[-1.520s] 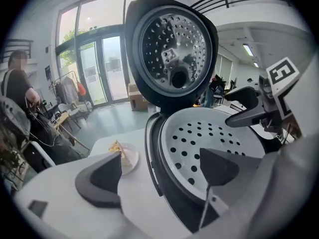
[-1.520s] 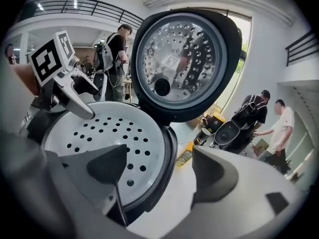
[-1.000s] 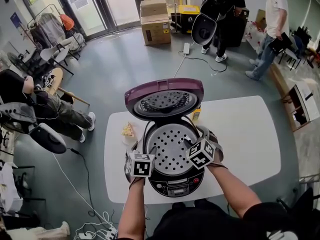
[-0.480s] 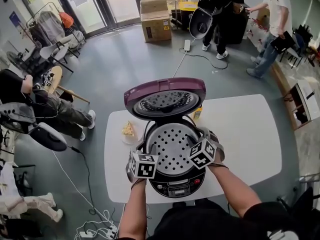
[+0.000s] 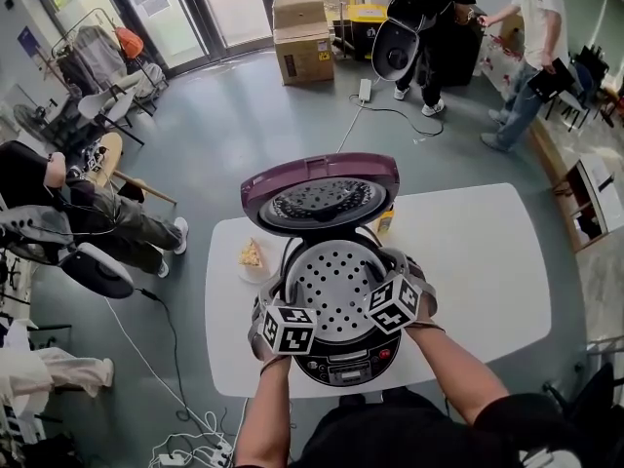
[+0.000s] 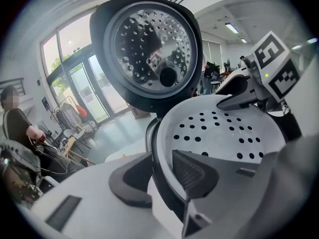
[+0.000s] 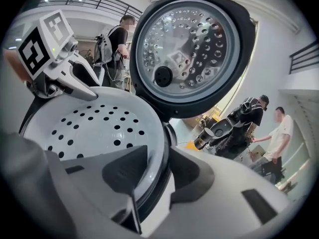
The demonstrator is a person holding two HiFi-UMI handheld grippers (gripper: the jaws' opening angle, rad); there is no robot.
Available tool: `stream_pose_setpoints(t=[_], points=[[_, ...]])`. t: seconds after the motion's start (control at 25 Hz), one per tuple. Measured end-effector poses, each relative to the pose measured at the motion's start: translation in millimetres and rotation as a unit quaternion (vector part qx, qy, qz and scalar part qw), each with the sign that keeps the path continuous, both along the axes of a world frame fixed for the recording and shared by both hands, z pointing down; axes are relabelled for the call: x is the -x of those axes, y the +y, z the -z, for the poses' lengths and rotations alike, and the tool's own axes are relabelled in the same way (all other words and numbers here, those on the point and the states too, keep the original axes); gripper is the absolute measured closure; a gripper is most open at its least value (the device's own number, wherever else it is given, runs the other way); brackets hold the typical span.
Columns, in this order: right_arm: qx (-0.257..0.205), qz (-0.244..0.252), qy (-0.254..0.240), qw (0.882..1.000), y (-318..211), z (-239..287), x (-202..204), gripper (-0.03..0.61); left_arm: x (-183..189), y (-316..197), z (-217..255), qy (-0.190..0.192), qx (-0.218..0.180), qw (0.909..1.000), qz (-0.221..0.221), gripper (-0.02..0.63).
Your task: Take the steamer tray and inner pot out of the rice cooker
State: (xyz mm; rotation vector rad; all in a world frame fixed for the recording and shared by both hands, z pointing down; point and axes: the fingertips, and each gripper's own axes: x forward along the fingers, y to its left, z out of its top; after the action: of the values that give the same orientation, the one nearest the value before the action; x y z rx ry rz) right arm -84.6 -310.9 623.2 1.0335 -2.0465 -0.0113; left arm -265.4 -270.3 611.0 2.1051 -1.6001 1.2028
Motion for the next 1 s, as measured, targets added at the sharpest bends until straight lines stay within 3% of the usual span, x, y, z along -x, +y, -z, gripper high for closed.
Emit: stream_pose_setpoints(t=[0.2,1.0], points=[[-0.019,0.011,0.005,1.0,2.9,9.0,2.5,0.458,-3.5,1.2,12.5,-0.01,-0.022,0.9997,-0.006,0.526],[-0.119,-0.006,-0.037,0.992,19.9,113.5,4.5,0.485,0.4,14.8,111.4,-0.01,-0.119,0.9927,-0.015,0.532]])
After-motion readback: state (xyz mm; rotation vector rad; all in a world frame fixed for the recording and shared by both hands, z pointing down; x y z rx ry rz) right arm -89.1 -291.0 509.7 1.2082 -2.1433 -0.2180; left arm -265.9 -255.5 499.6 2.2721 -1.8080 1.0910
